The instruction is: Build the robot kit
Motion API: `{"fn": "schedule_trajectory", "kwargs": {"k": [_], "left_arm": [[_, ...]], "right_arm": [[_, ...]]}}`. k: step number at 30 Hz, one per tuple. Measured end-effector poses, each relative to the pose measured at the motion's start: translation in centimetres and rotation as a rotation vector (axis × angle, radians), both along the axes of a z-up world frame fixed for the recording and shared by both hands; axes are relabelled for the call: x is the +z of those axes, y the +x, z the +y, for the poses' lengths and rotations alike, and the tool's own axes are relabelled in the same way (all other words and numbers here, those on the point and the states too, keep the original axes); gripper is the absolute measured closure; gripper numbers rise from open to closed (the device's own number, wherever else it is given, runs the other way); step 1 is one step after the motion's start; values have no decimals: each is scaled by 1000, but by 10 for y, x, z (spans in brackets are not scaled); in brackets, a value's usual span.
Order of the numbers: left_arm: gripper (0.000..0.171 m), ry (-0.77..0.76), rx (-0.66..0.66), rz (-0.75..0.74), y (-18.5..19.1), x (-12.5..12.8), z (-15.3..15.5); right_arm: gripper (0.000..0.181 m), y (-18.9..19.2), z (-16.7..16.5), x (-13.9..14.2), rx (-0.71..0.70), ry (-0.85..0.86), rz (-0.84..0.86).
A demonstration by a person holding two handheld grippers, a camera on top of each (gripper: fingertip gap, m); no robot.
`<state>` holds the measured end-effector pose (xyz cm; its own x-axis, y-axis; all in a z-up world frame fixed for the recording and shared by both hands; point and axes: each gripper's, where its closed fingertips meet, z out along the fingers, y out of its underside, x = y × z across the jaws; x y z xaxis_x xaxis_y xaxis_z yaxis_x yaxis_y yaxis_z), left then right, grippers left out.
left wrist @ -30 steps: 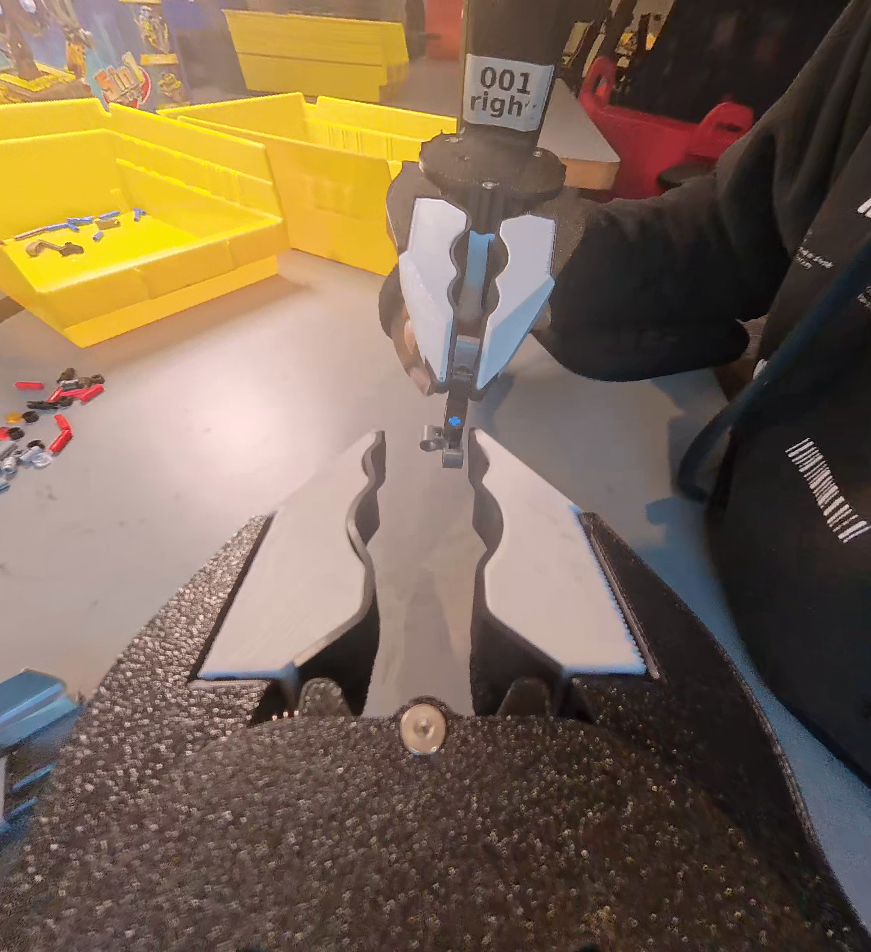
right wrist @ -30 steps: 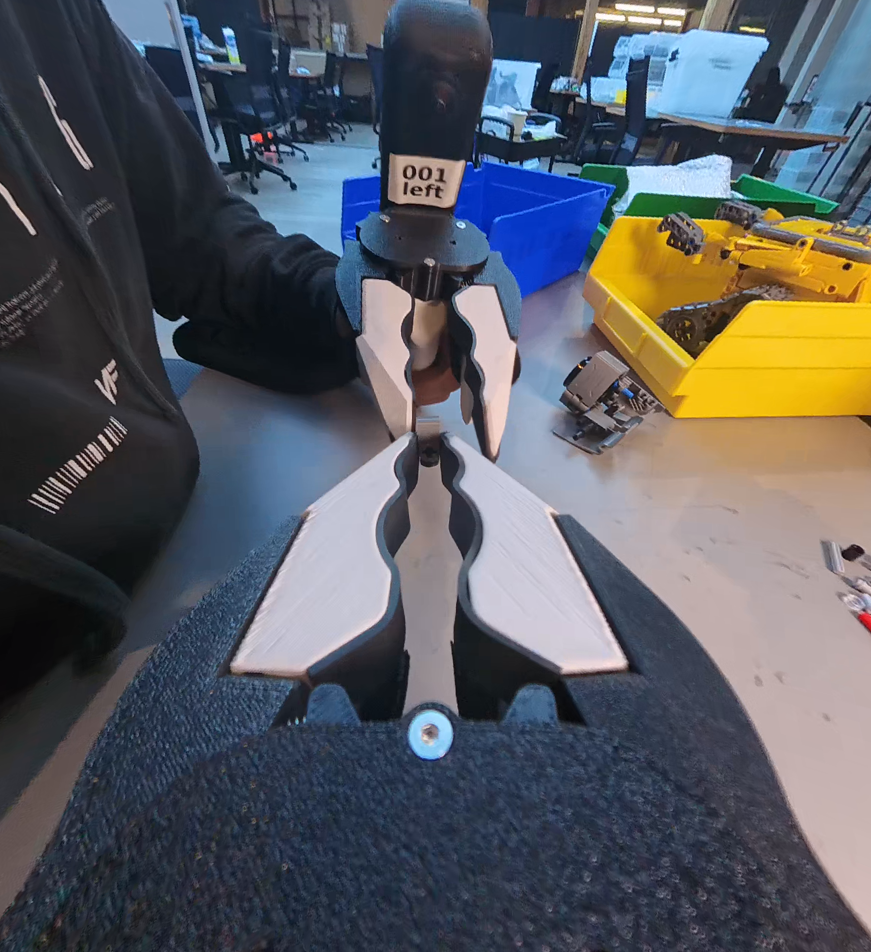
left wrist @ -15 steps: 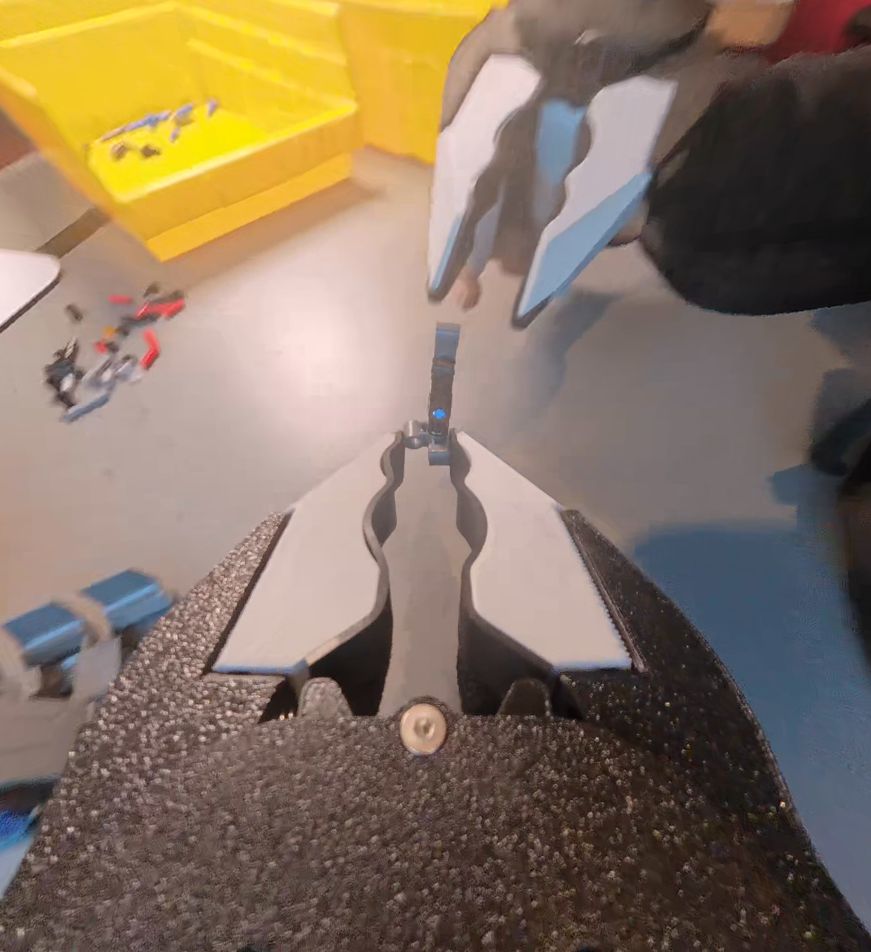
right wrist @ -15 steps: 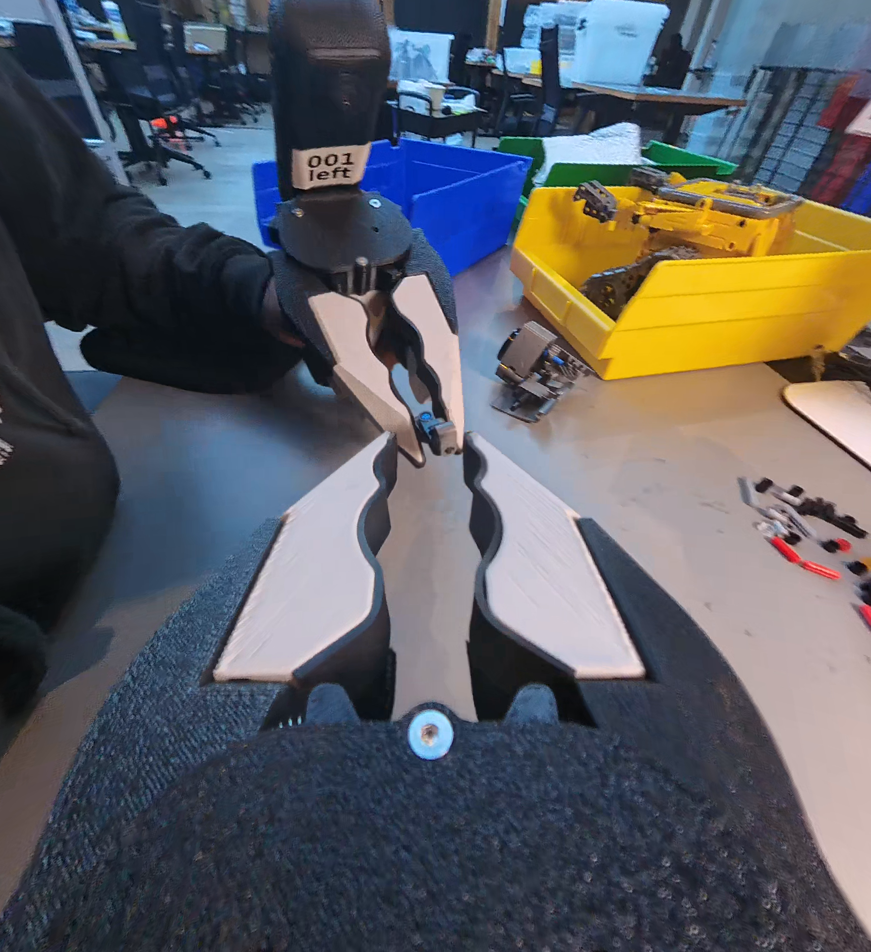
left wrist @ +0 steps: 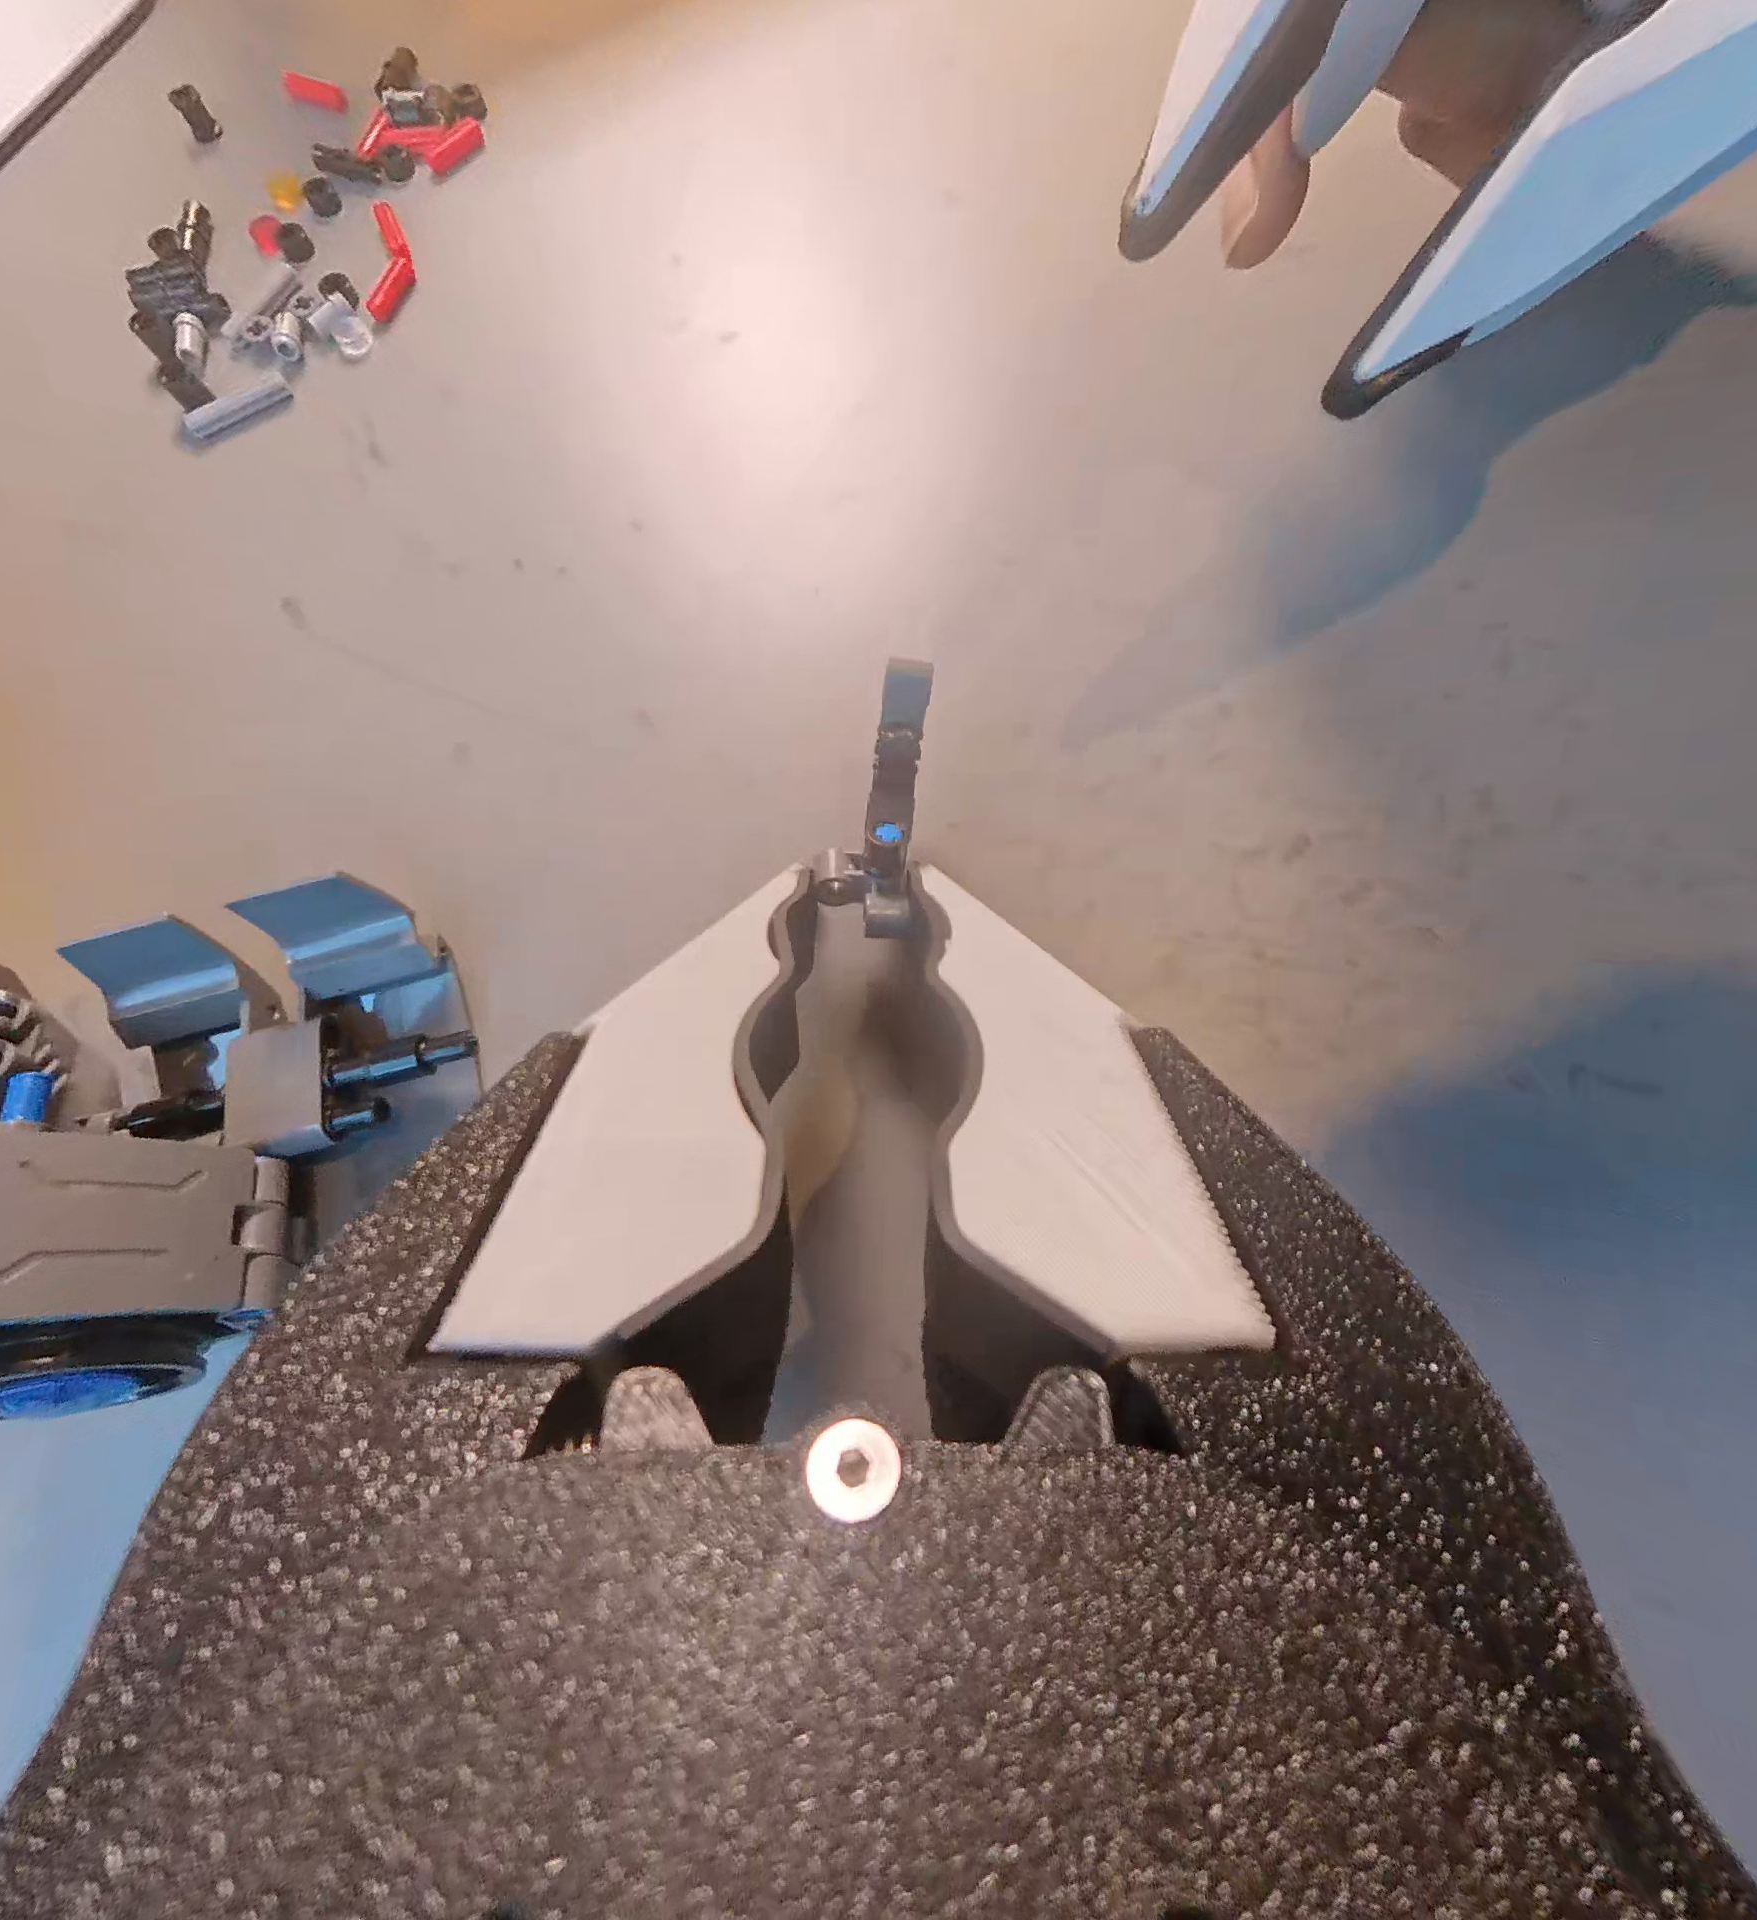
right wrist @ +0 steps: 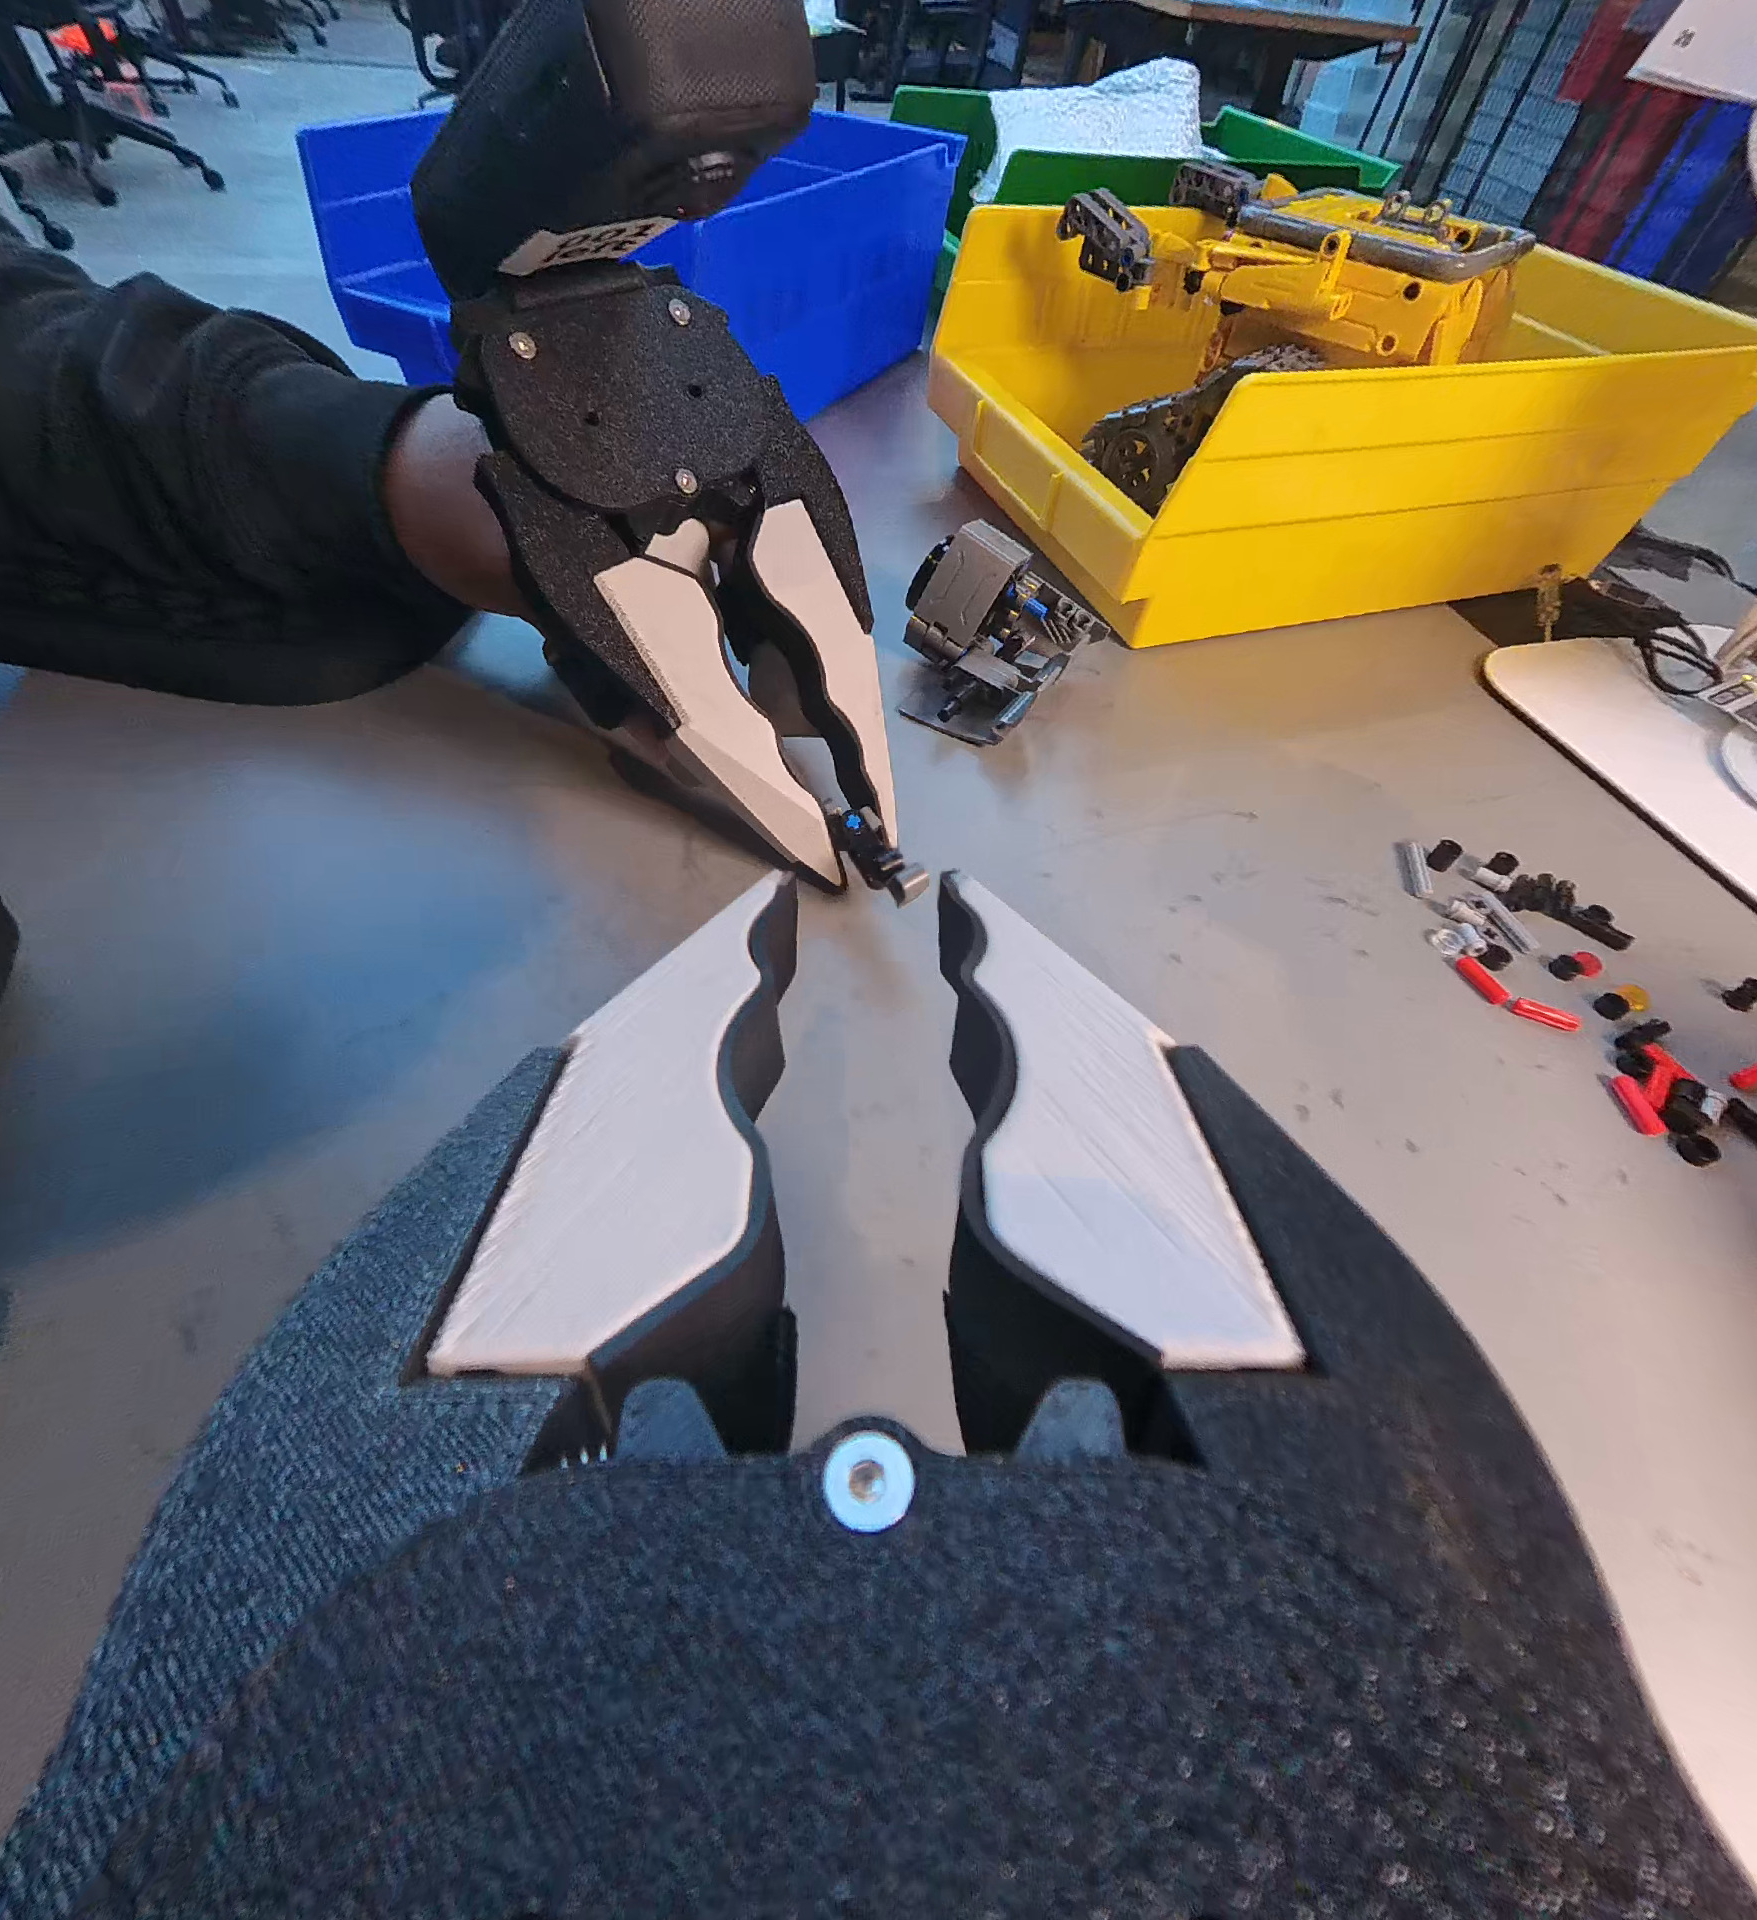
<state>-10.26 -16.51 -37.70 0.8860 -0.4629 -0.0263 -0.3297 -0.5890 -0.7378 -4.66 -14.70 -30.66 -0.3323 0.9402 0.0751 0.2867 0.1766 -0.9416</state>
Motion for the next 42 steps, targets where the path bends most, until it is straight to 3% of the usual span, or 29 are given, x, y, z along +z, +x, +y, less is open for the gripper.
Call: {"fn": "schedule_trajectory", "kwargs": {"k": [13,17,22,27,36,39,42], "left_arm": [[154,-2,-5,-4,0,0,-1],[145,-4,-41,-36,4,3,-5],[129,205,-39,-85,-3,46,1],[99,508,123,-129,-45,105,7],[132,762,243,-252,-83,144,0],[131,802,276,-269,-90,150,-1],[118,817,334,-285,-99,152,-1]], "right_arm": [[154,-2,6,-3,-36,12,-7],[154,-2,16,-3,-73,15,-1],[152,-3,25,3,-113,-21,38],[145,-3,34,13,-159,-22,97],[135,-2,54,28,-269,-1,188],[133,2,68,38,-332,-16,242],[132,3,82,41,-397,-27,264]]}}
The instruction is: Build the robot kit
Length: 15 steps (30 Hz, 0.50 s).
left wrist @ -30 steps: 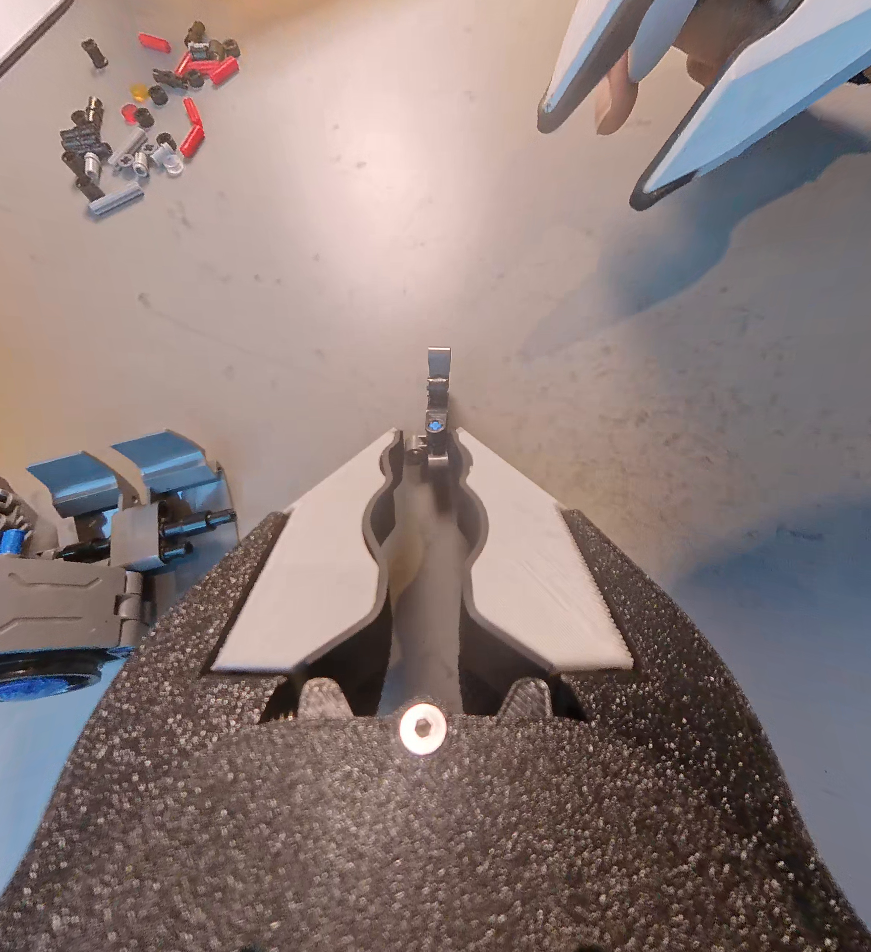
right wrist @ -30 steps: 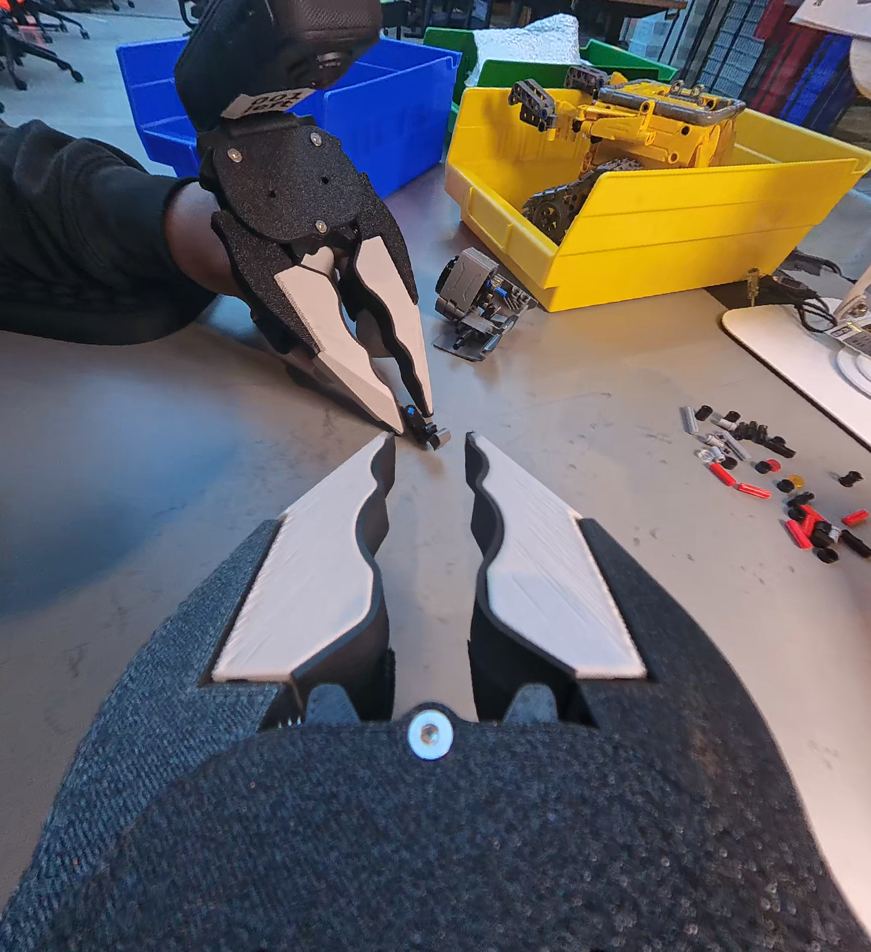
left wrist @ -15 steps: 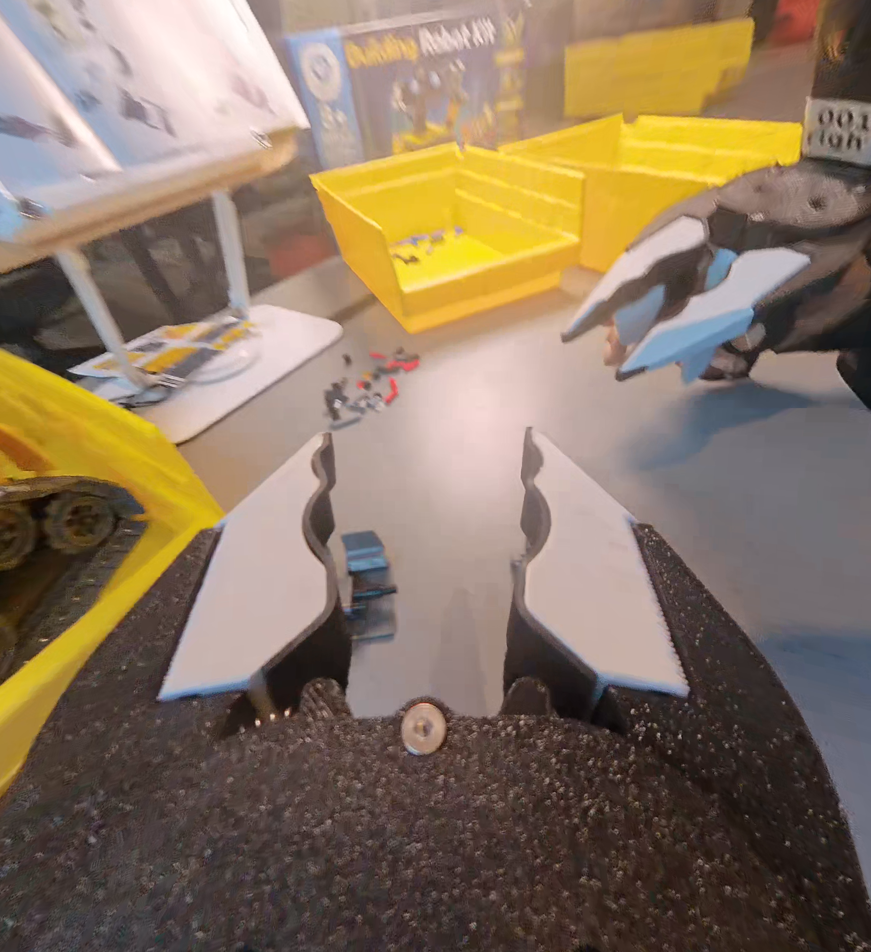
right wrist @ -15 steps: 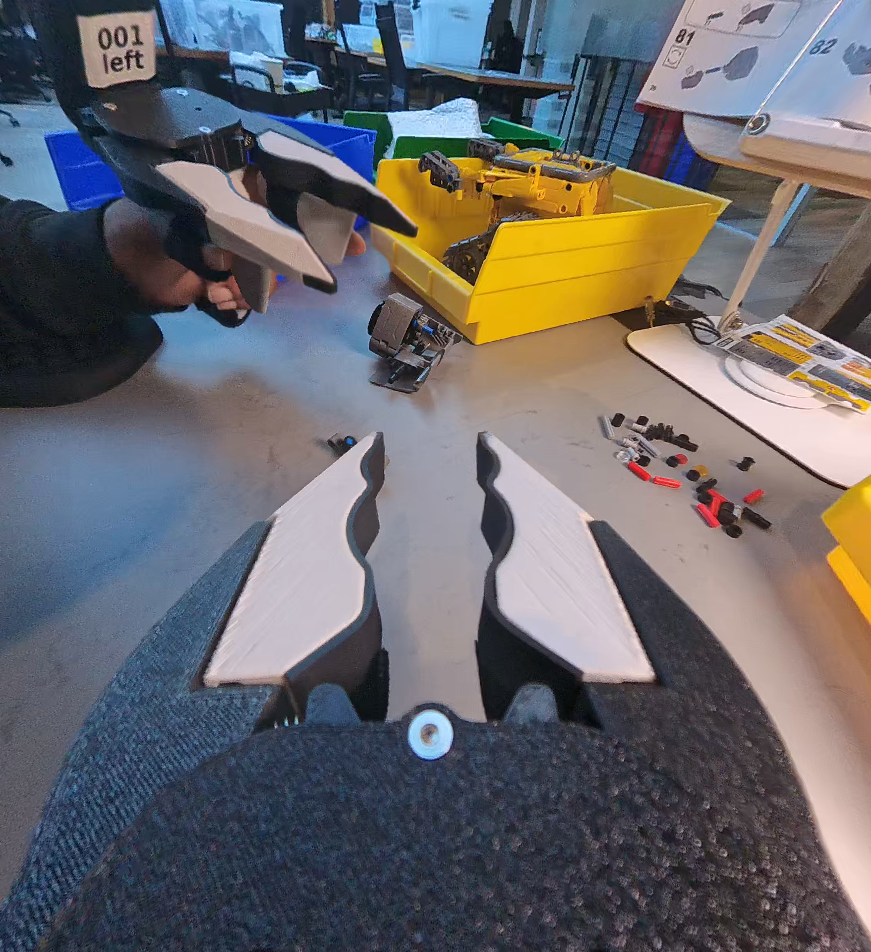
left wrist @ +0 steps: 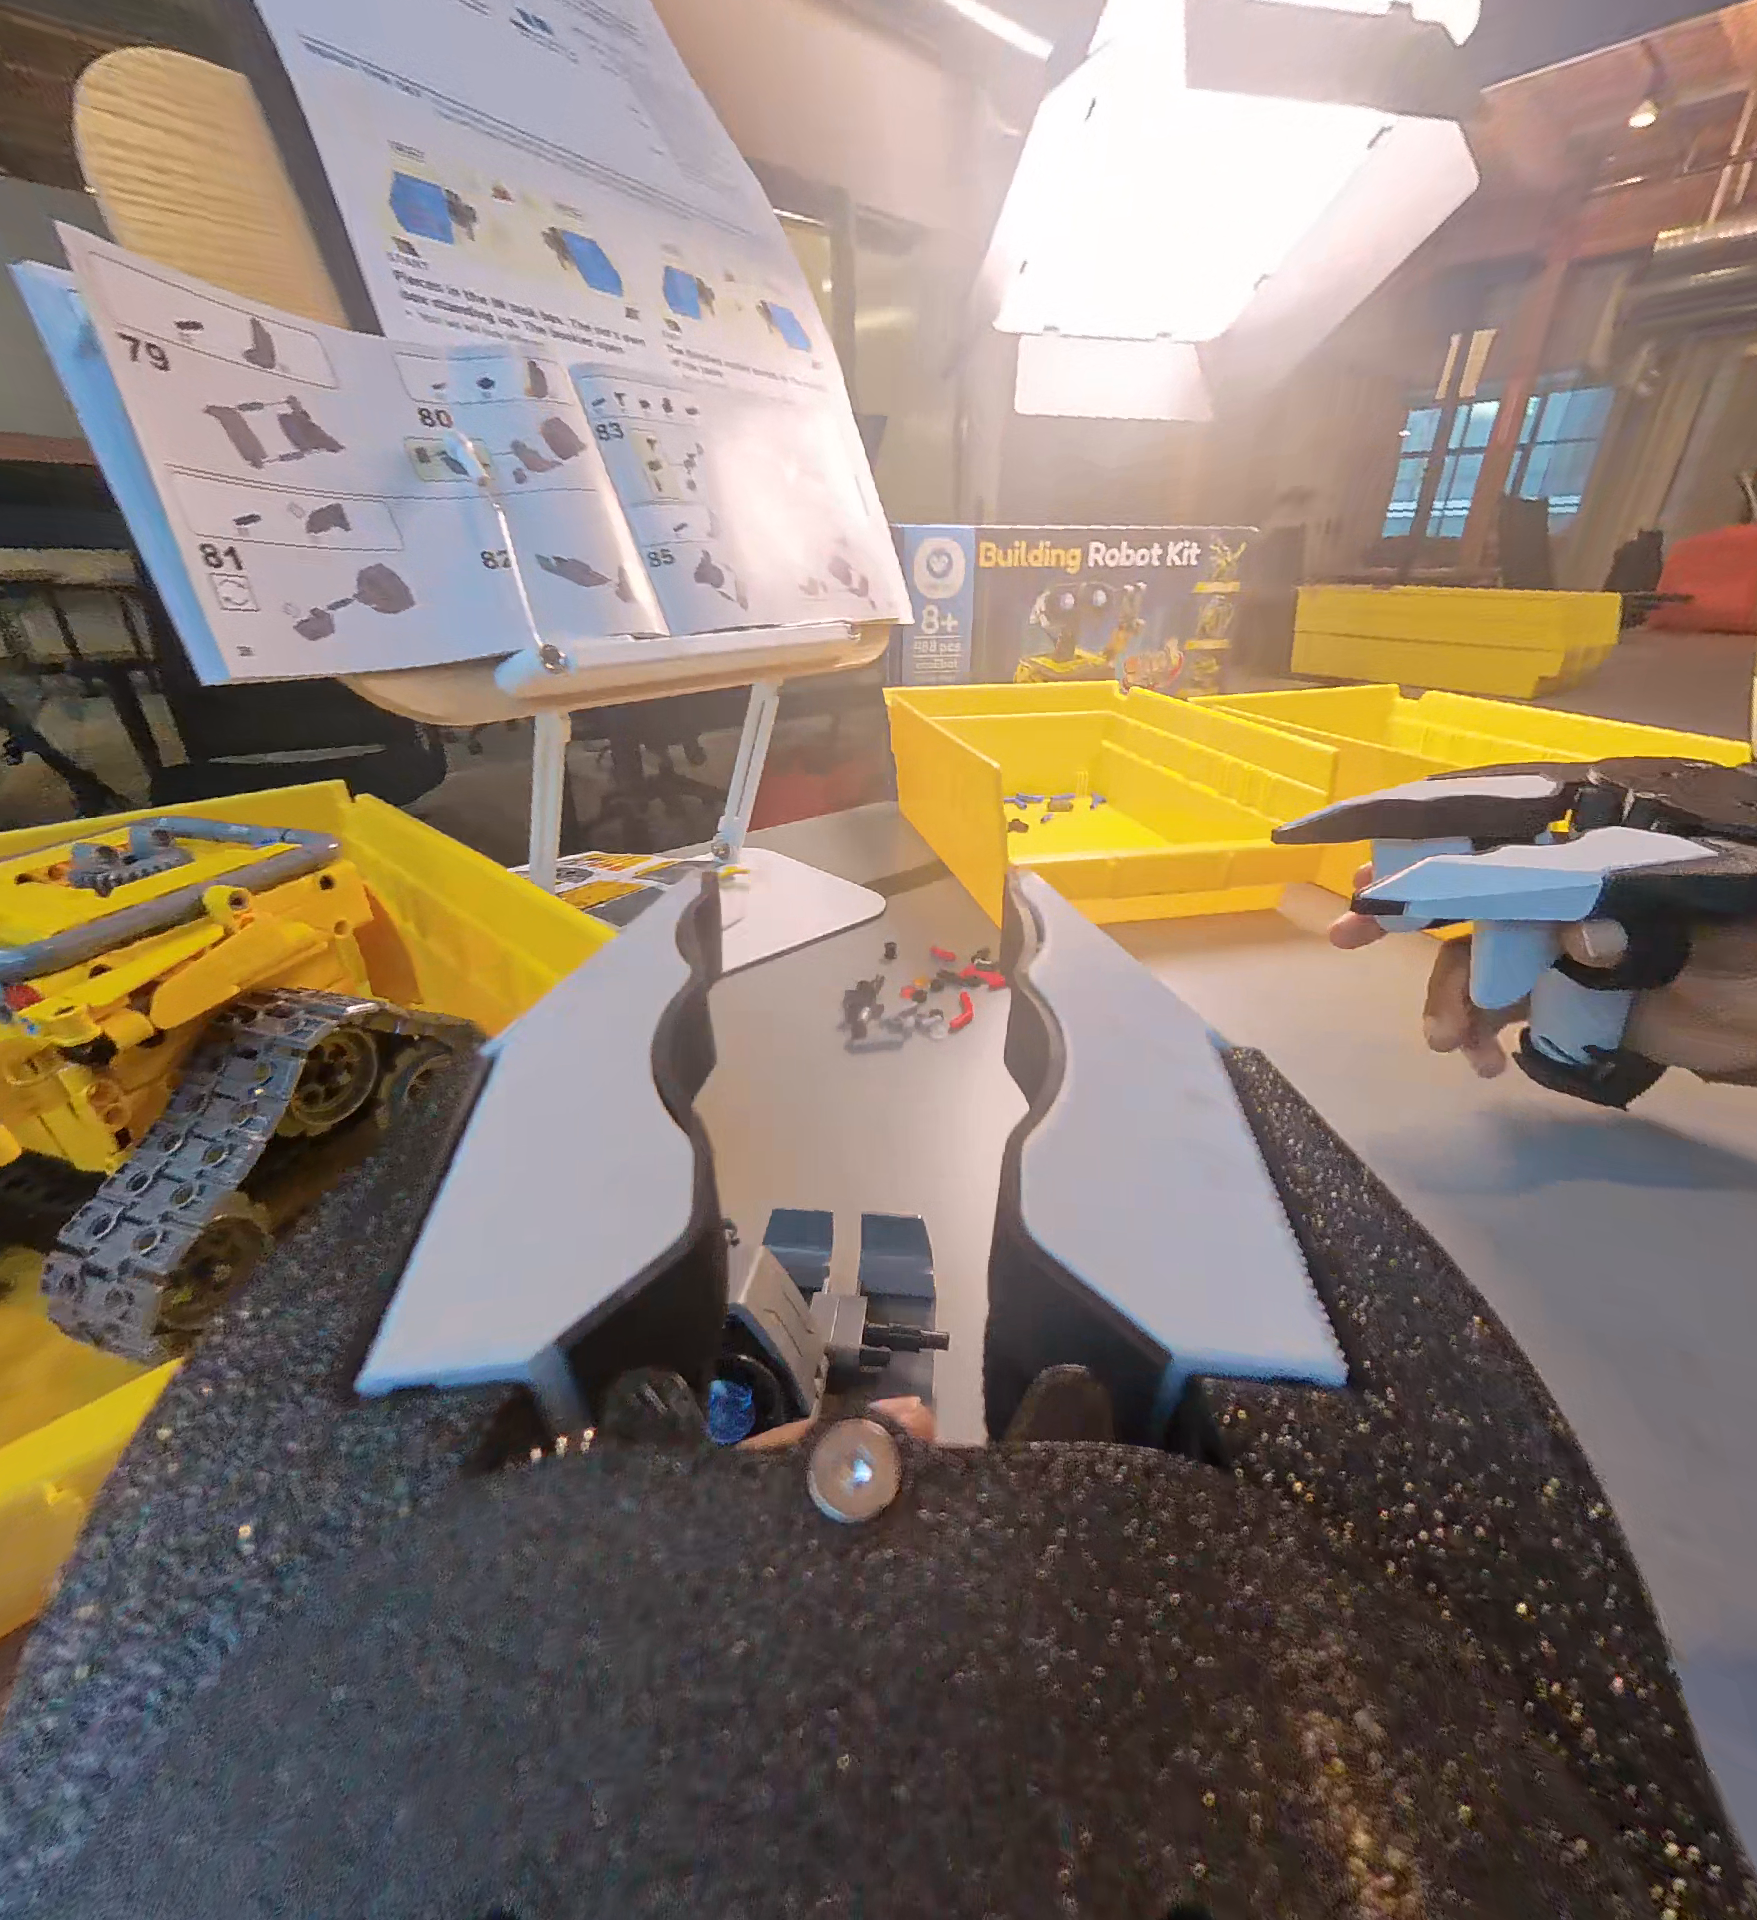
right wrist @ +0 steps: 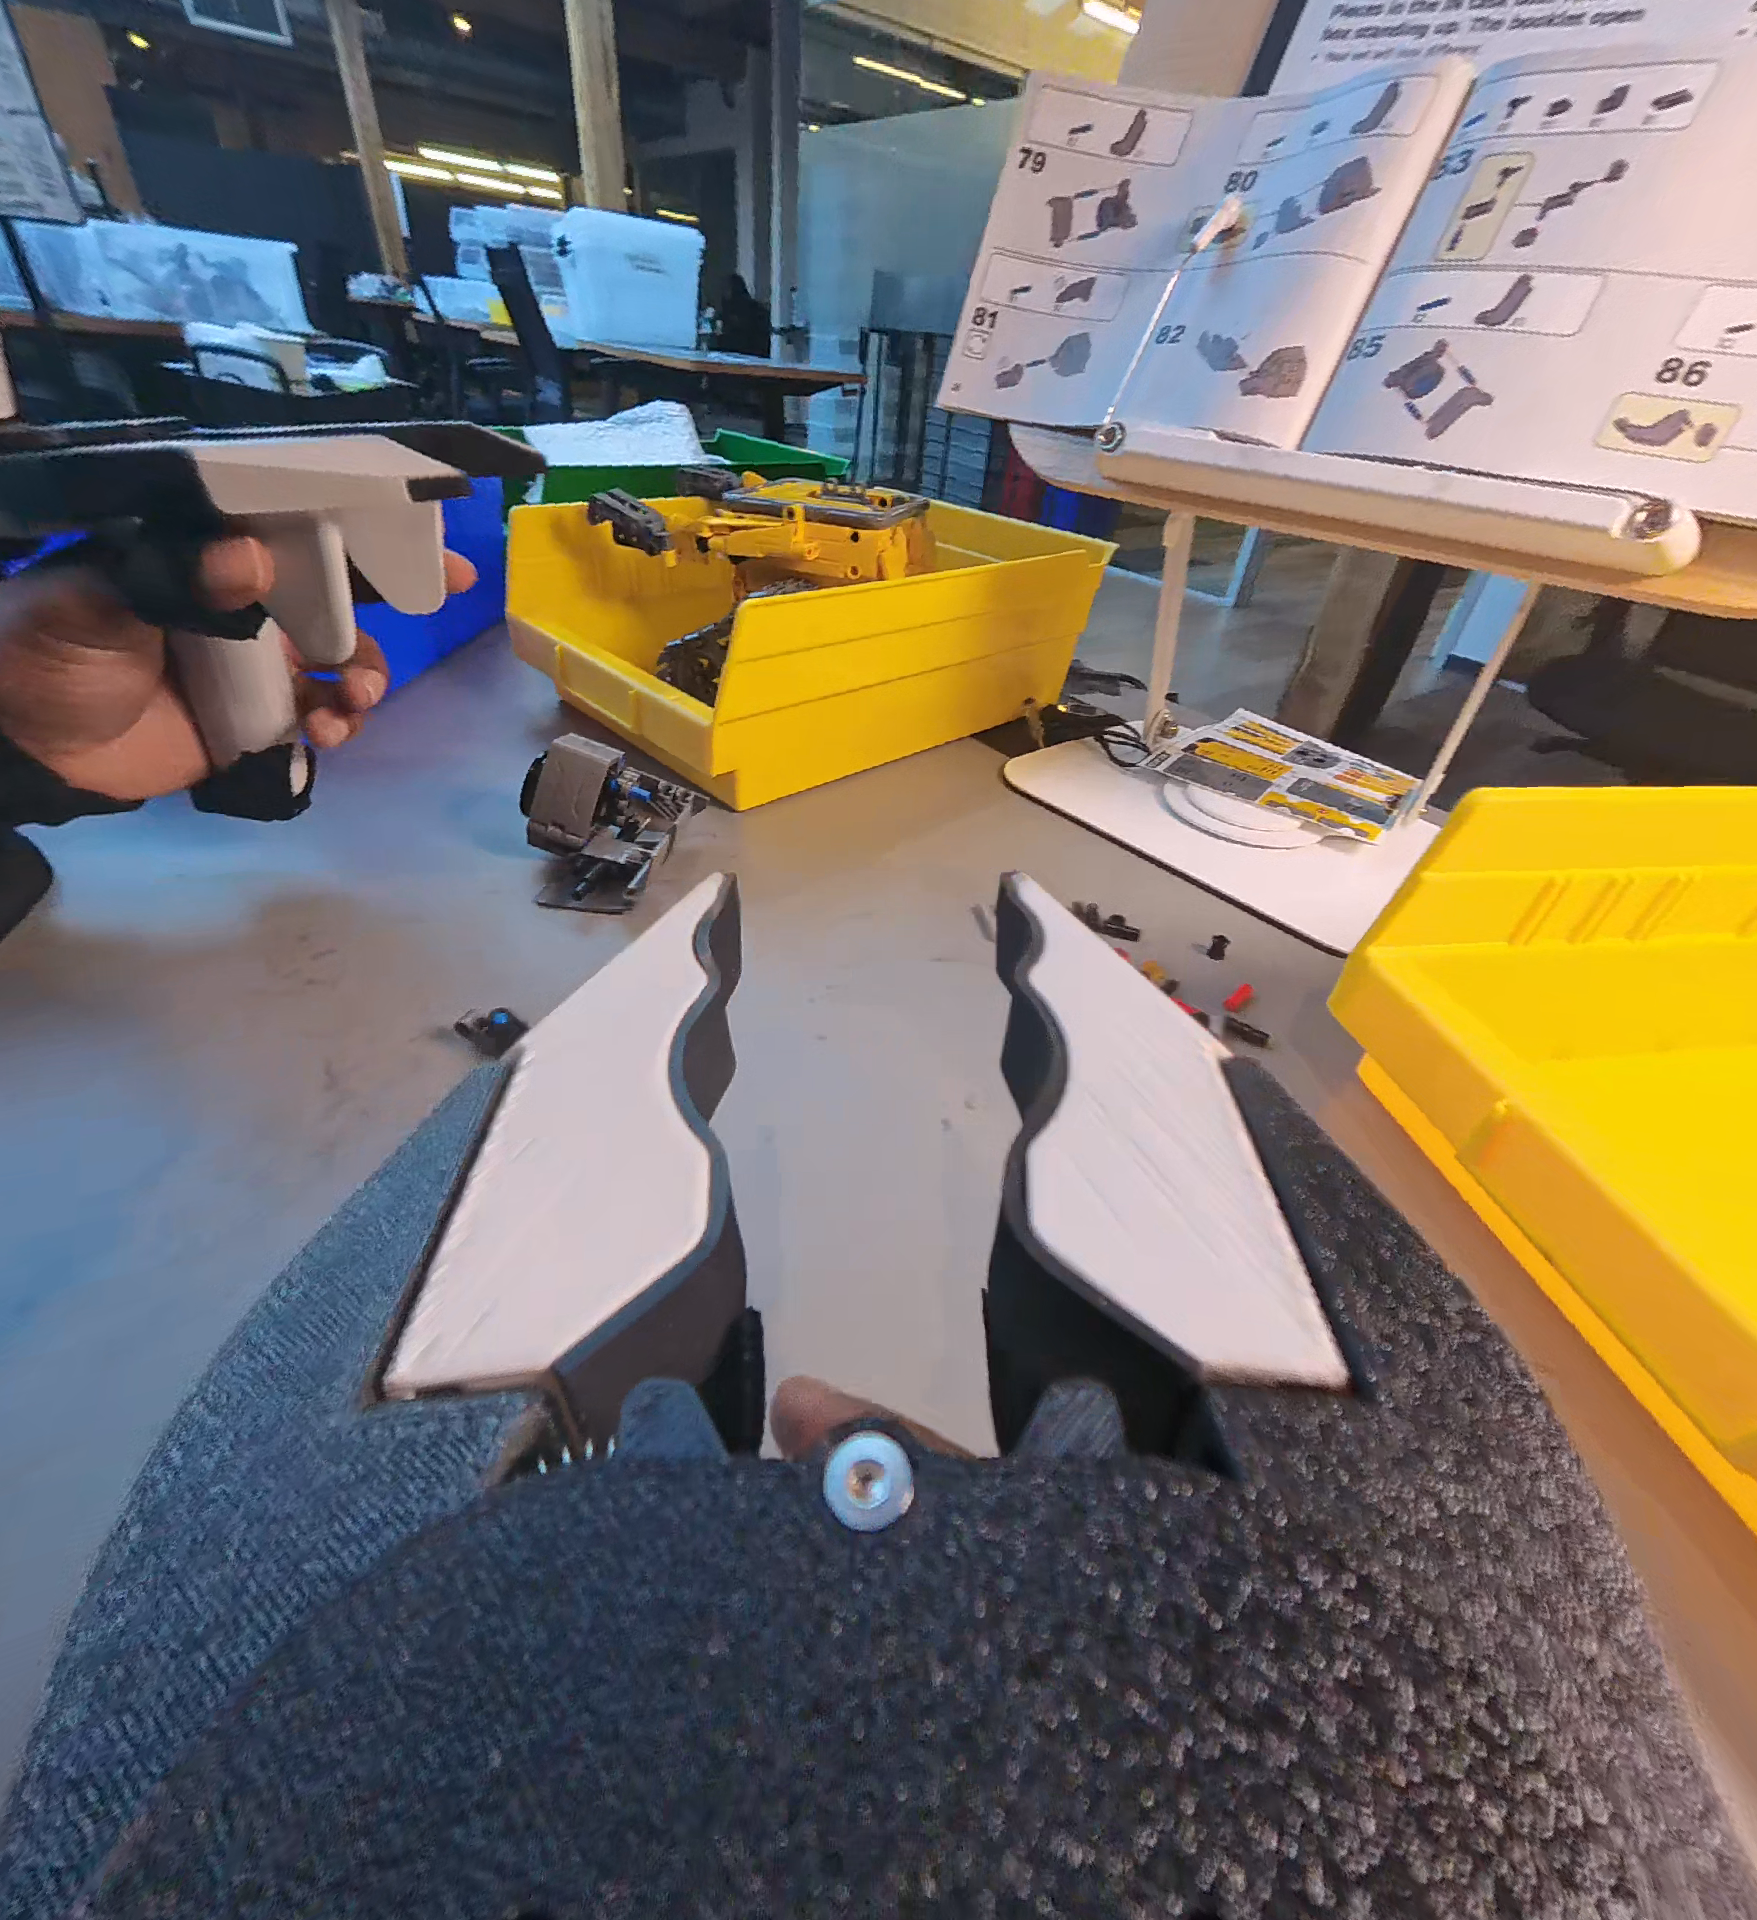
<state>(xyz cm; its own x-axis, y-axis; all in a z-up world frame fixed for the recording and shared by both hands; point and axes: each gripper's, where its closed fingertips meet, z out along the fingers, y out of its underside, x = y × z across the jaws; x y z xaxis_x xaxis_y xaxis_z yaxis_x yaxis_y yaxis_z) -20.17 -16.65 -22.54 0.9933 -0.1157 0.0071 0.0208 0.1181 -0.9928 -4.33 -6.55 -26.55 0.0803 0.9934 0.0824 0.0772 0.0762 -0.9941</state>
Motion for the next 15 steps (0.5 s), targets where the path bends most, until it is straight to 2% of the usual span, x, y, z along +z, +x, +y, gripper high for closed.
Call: {"fn": "schedule_trajectory", "kwargs": {"k": [4,11,15], "left_arm": [[111,-21,40,-31,-10,-3,1],[128,-40,45,-60,-19,-10,1],[138,-59,32,-74,-19,-14,2]], "right_arm": [[131,-13,38,17,-109,34,21],[156,-81,146,125,-245,170,148],[177,-128,211,157,-291,171,177]]}}
